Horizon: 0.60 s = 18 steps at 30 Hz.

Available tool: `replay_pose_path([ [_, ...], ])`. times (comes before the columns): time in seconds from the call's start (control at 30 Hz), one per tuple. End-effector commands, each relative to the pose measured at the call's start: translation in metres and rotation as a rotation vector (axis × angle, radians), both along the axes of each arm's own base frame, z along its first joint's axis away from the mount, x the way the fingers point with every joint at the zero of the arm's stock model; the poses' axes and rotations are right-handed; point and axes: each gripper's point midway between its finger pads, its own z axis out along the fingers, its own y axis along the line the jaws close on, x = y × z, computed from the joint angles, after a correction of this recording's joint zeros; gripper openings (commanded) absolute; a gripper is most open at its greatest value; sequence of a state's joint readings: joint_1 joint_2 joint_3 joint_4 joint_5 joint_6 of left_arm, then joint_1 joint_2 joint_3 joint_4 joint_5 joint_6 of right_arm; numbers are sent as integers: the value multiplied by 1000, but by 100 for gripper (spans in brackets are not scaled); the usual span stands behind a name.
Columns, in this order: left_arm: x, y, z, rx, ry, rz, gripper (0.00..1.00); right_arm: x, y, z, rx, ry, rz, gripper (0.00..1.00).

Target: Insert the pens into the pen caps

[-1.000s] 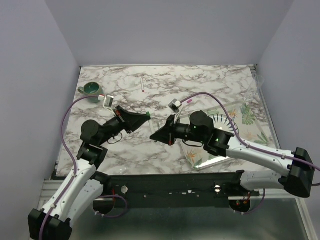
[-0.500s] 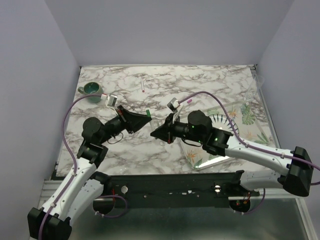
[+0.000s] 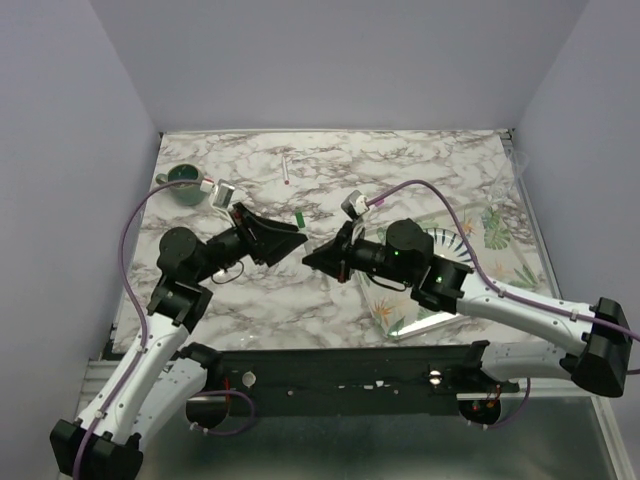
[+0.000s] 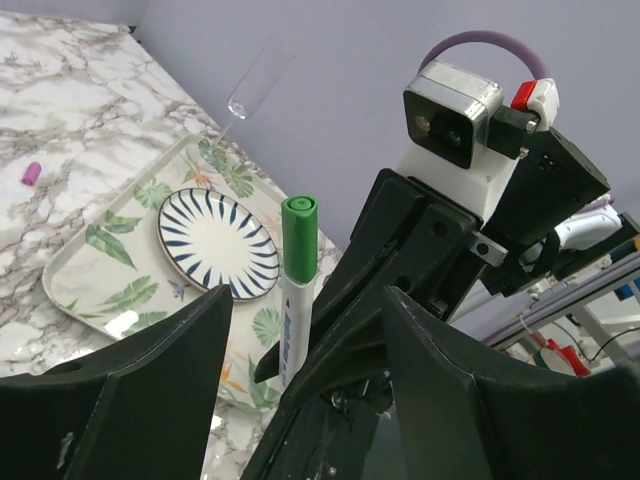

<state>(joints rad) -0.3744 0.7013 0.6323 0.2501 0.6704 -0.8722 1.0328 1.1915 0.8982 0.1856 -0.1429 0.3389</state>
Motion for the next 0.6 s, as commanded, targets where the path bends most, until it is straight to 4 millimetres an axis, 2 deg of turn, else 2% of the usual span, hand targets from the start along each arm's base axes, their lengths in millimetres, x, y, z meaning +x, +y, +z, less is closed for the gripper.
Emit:
replay_pose_path([
  [0.0,-1,-1,24,19,-48,-13,71,-11,-5,20,42,-57,35,1],
  [0.2,12,-4,32,33,-34,6,73,-21,-6,21,48,-61,78,1],
  [0.4,11,-5,52,-10,-100,-3,72,-26,-4,16,39,-44,101,1],
  [0.57,10,-5,56,-13,-112,-9,72,-30,-3,13,41,-34,112,1],
])
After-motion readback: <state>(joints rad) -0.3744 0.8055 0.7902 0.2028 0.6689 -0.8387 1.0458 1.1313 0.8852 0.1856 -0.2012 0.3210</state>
